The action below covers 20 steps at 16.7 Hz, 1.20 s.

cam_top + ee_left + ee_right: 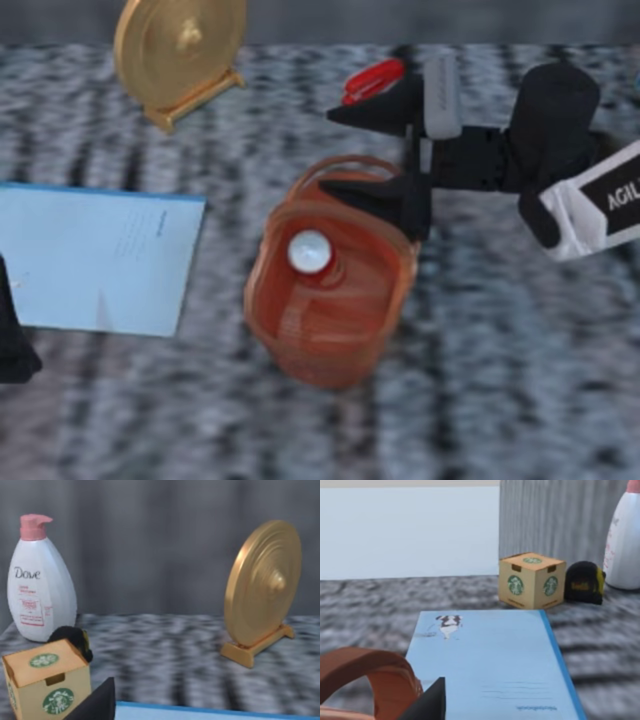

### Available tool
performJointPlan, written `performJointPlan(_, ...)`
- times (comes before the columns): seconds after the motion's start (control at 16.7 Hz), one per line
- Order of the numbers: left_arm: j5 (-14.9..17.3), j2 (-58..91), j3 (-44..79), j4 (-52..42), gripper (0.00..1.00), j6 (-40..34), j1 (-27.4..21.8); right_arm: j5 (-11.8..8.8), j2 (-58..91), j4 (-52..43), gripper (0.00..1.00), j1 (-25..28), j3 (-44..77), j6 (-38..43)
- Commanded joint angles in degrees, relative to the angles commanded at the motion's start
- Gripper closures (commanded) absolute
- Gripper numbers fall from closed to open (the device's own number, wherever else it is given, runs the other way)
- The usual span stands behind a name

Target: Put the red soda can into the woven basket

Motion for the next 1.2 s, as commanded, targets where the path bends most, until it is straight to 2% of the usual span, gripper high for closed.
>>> performJointPlan(0.3,0.0,0.3,0.5,-0.3,0.00,0.3,-0.2,0.2,-0.5,-0.3,0.00,-0.3,-0.2,0.0)
performJointPlan(0.42,0.1,2.2,3.4,-1.8,0.00,1.7,-1.0,1.4,-3.0,-1.5,0.00,-0.6,-1.6,0.0)
performJointPlan(0.54,0.4,5.8,8.4,-4.6,0.00,4.2,-2.6,3.5,-7.3,-3.7,0.00,-1.2,-3.9,-0.1)
performJointPlan(0.66,0.9,11.3,15.5,-9.0,0.00,7.7,-4.8,6.7,-13.7,-6.9,0.00,-2.2,-7.3,-0.1)
performJointPlan(0.84,1.8,23.0,28.2,-18.0,0.00,14.2,-9.3,12.8,-25.6,-13.0,0.00,-4.1,-13.7,-0.2)
performJointPlan(1.2,3.7,55.6,57.3,-42.4,0.00,30.6,-20.2,28.3,-57.1,-28.8,0.00,-8.8,-29.9,-0.5)
